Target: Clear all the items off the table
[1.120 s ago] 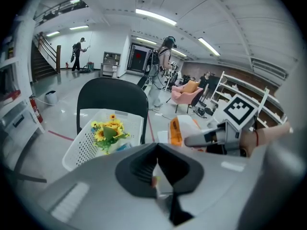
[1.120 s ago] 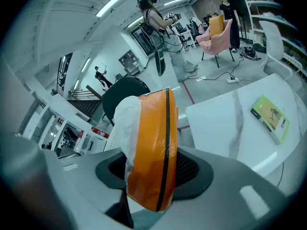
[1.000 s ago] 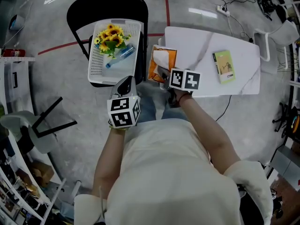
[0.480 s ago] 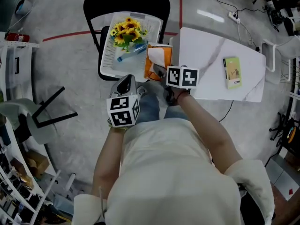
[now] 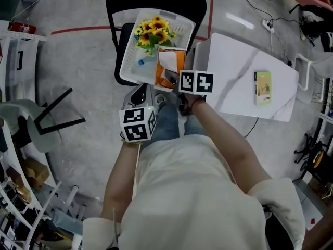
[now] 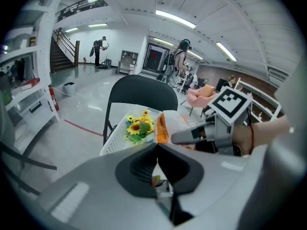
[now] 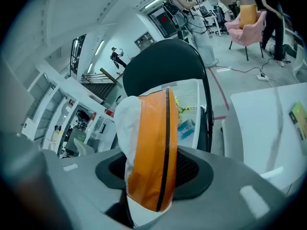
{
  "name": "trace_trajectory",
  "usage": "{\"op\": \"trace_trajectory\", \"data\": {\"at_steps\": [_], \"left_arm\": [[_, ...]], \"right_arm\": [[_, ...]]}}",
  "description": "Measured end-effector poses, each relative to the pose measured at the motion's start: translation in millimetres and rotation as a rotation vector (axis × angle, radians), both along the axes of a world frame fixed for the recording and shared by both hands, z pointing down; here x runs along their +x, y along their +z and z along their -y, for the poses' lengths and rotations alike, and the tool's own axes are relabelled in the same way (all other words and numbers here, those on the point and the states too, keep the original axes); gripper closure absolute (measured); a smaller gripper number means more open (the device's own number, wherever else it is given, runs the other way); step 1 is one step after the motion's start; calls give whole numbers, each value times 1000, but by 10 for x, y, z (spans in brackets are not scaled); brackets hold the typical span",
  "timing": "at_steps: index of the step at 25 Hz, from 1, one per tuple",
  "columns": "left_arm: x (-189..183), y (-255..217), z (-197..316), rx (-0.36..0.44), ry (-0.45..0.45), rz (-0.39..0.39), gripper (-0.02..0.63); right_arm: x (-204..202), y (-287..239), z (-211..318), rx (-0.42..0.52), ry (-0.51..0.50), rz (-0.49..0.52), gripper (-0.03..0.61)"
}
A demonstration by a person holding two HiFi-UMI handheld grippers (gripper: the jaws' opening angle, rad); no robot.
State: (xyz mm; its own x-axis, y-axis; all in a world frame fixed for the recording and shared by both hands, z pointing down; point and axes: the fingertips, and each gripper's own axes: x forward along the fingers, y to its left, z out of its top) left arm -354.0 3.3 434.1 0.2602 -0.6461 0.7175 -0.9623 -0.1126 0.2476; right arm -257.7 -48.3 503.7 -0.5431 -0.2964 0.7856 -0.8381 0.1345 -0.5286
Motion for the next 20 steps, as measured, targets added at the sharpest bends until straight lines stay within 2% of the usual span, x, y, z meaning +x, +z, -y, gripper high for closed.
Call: {"op": "trace_trajectory", "data": {"at_steps": [20], "left_arm": [[-308,434,43,-72,-105,-30,604]], "right_arm": [[-724,712,227,-111,-58,-32,365]]}}
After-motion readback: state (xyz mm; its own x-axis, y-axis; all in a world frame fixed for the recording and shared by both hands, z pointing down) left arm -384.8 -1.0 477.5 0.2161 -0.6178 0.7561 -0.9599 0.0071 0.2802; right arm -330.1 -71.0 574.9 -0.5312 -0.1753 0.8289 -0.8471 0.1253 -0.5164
